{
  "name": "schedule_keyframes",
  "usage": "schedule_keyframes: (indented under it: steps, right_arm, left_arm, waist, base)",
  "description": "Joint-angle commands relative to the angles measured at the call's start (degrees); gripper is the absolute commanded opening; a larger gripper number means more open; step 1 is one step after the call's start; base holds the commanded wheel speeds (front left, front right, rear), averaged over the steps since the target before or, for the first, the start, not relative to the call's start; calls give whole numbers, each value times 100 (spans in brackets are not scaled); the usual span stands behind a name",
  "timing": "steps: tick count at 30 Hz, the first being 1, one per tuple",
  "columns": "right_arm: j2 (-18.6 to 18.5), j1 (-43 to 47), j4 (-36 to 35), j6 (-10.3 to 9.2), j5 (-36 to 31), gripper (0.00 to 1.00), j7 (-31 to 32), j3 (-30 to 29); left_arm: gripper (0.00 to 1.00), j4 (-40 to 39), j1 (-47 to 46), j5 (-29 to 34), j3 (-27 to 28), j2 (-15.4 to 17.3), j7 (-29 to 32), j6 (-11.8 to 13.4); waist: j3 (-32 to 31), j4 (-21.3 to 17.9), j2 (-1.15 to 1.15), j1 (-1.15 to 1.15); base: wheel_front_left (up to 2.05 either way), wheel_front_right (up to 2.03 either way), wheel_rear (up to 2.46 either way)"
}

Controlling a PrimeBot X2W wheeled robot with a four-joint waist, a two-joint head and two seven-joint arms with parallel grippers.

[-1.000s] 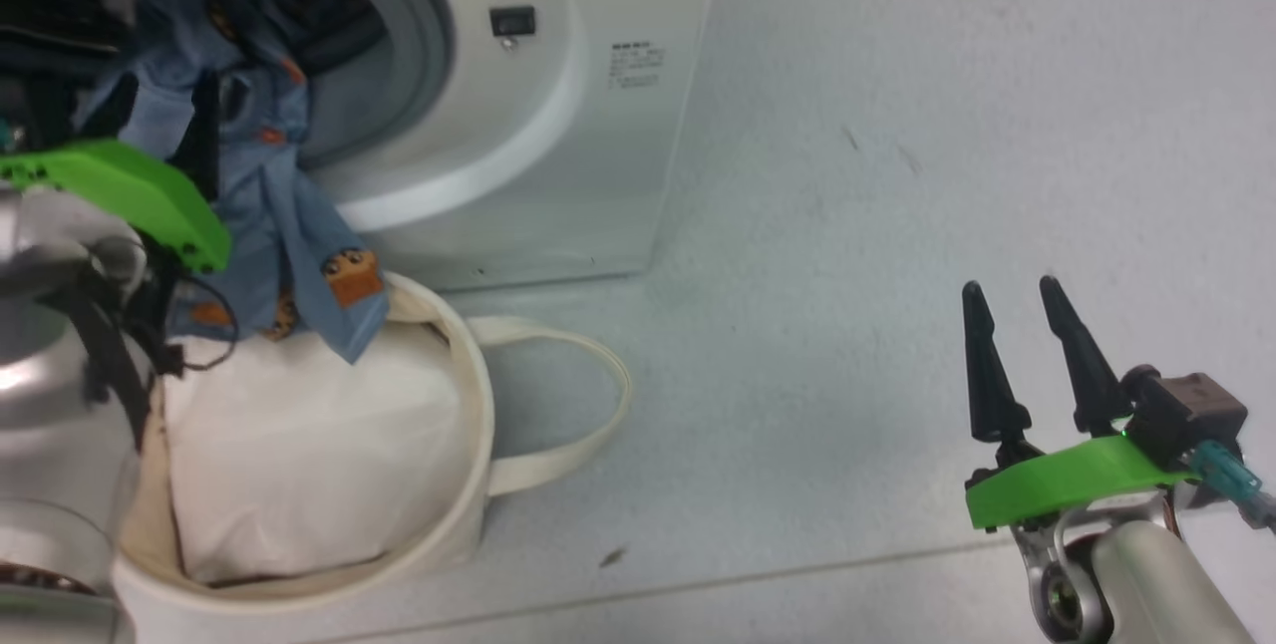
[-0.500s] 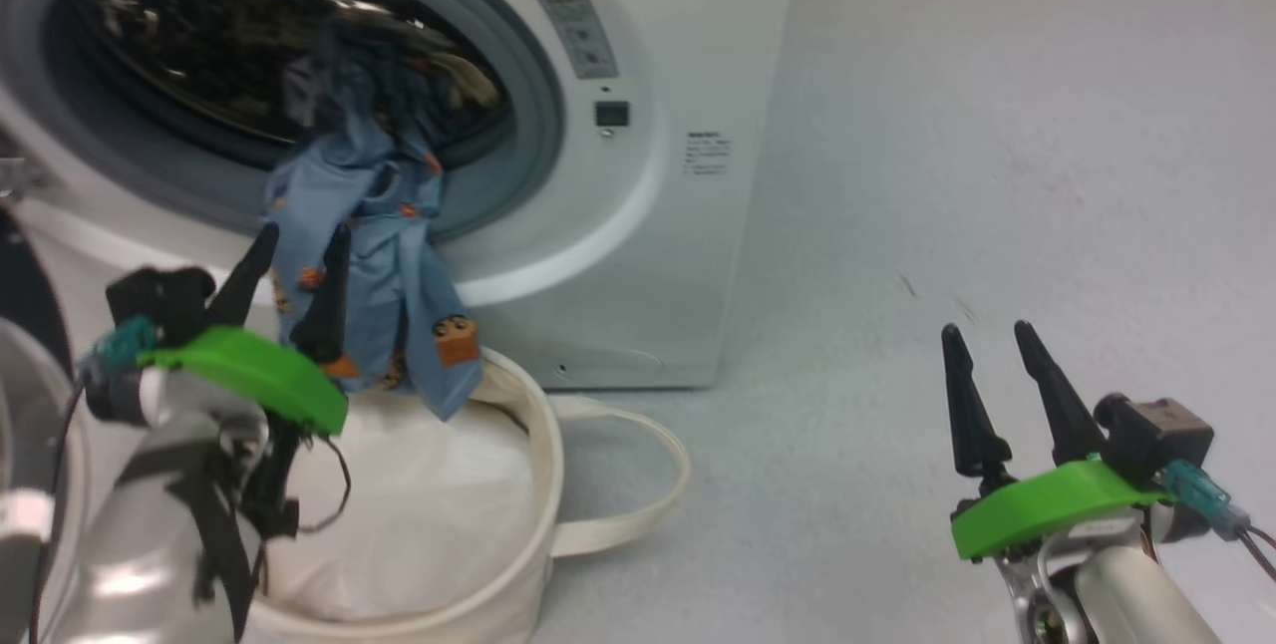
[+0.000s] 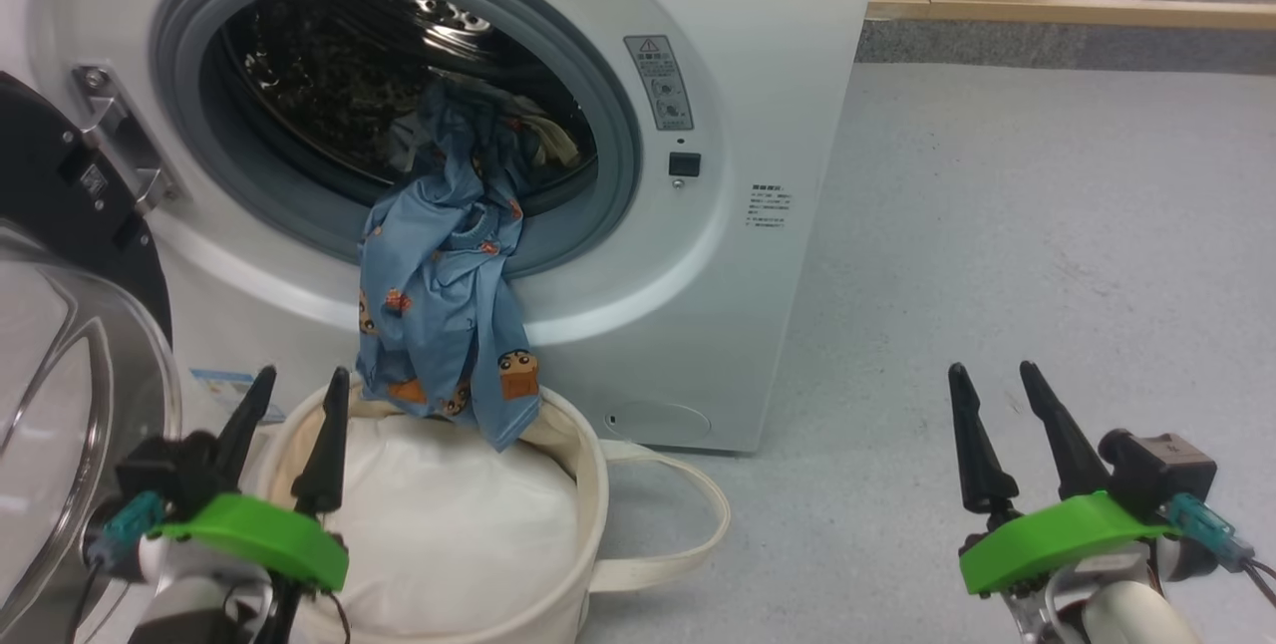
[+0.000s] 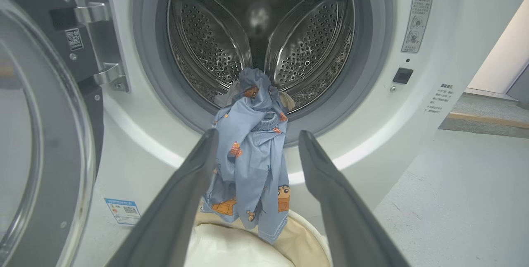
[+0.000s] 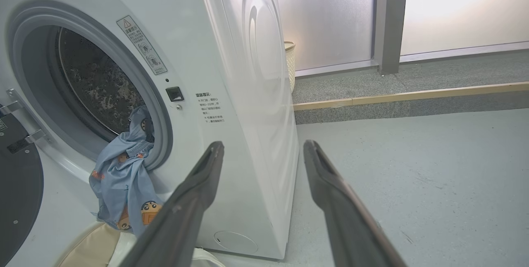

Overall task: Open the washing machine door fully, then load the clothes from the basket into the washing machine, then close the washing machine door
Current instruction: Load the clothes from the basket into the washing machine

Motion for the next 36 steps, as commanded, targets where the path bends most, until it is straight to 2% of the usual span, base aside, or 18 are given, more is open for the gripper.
schedule_keyframes:
  steps: [1, 14, 28, 32, 36]
  right_arm:
    - [-84, -69, -220, 1, -38, 100, -71, 50]
    - [-136, 3, -225, 1, -146, 100, -71, -164]
    - [-150, 29, -200, 1, -143, 100, -71, -192]
    - [-153, 14, -208, 1, -127, 100, -71, -170]
    - [-145, -63, -231, 1, -125, 100, -71, -141]
  left_arm:
    - [100, -282, -125, 87, 296, 89, -68, -10]
    - [100, -433, 75, 385, 670, -30, -69, -79]
    - [100, -326, 79, 451, 766, -166, -69, -109]
    - [100, -114, 79, 381, 612, -181, -69, -110]
    - [100, 496, -91, 184, 119, -101, -69, -111]
  waist:
    - [-15, 11, 0, 1]
    - [-81, -6, 0, 1]
    - [-55, -65, 0, 1]
    - [30, -109, 0, 1]
    - [248, -210, 0, 1]
  base:
    - [0, 0, 0]
    - [0, 0, 0]
    - [0, 0, 0]
    - [0, 0, 0]
    - [0, 0, 0]
